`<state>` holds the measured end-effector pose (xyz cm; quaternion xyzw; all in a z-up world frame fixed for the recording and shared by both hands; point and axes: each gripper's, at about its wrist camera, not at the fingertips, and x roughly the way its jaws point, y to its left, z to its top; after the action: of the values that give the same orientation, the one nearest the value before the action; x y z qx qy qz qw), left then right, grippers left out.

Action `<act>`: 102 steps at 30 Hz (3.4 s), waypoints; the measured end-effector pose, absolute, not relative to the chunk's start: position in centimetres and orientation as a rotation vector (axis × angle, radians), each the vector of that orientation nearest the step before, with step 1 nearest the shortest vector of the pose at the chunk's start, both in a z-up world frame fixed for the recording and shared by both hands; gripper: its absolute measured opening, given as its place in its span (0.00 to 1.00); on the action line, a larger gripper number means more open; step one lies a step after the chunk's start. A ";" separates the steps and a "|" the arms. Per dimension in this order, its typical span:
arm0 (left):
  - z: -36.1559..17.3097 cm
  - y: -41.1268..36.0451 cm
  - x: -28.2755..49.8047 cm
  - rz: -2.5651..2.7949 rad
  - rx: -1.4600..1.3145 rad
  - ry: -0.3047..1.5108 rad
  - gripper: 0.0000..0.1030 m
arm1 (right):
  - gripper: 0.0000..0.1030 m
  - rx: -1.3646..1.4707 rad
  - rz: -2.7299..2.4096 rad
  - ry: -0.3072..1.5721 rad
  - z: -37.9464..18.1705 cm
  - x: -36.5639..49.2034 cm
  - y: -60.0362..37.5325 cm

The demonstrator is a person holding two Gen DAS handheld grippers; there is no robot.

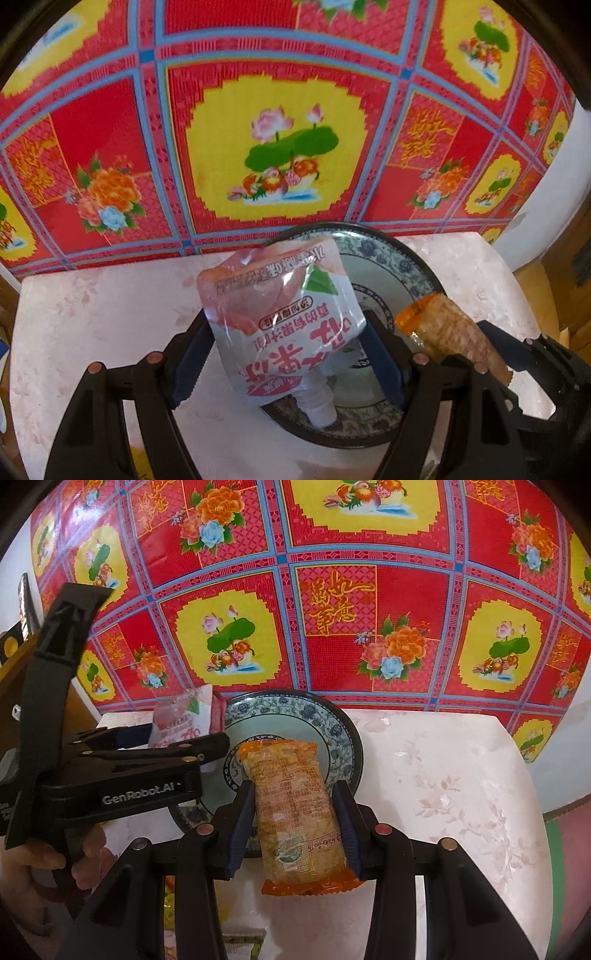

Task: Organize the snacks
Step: 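Carry the snack bar with the right tool while the left tool carries the pouch to the plate, then open the right tool onto the plate while the left tool releases the pouch there, then withdraw both open tools from the plate back over the snack pile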

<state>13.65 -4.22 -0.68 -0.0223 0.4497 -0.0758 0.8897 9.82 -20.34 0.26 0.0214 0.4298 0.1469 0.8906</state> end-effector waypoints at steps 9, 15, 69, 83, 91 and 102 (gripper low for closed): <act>-1.8 -4.4 14.4 -0.157 -0.081 0.989 0.80 | 0.42 0.041 0.308 0.901 0.0 10.5 -20.2; -2.5 -5.6 14.5 -0.144 -0.071 0.995 0.81 | 0.42 0.038 0.307 0.907 -0.2 11.2 -20.1; 2.4 -4.7 10.3 -0.121 -0.081 0.909 0.91 | 0.62 0.103 0.298 0.895 1.2 12.5 -21.9; 3.3 -4.7 6.9 -0.123 -0.073 0.907 0.91 | 0.62 0.083 0.306 0.879 3.4 8.7 -21.7; 3.1 -4.0 4.5 -0.113 -0.078 0.917 0.91 | 0.62 0.086 0.308 0.876 4.1 6.8 -21.7; 1.8 -3.1 1.9 -0.089 -0.078 0.947 0.91 | 0.62 0.075 0.346 0.902 4.0 3.0 -21.1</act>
<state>1.91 -3.07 1.78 -0.0376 0.4559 -0.0426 0.8882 2.98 -21.09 4.04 0.0359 0.4335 0.1662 0.8850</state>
